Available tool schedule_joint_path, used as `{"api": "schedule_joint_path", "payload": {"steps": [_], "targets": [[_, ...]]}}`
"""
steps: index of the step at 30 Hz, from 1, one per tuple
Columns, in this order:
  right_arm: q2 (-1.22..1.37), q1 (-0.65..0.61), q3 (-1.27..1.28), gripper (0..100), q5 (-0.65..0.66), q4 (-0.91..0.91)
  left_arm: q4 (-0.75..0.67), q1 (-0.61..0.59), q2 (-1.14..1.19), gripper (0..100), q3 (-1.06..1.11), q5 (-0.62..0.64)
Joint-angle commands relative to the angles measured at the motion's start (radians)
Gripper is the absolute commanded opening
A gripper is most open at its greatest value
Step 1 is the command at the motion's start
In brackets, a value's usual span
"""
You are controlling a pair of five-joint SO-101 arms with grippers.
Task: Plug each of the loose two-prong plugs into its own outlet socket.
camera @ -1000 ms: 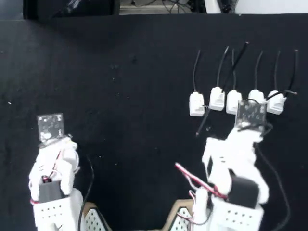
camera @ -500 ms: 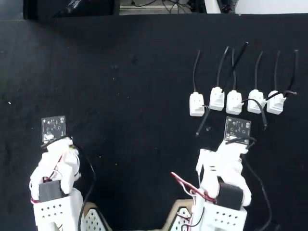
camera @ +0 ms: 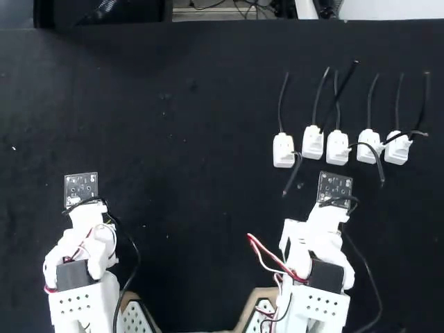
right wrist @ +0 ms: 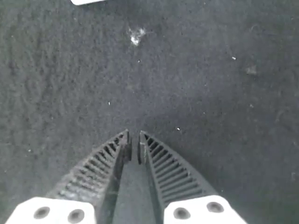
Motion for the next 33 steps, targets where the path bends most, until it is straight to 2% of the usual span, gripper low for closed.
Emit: {"api": "schedule_joint_path", "payload": {"steps": [1, 33], "targets": [[-0.093, 0.012, 0.002, 1.1, 0.011, 0.008, 0.005, -0.01, -0.008, 3, 0.021, -0.009], [-0.094, 0.009, 0.002, 1.1, 0.011, 0.008, 0.009, -0.008, -0.031, 3, 0.021, -0.008]]}}
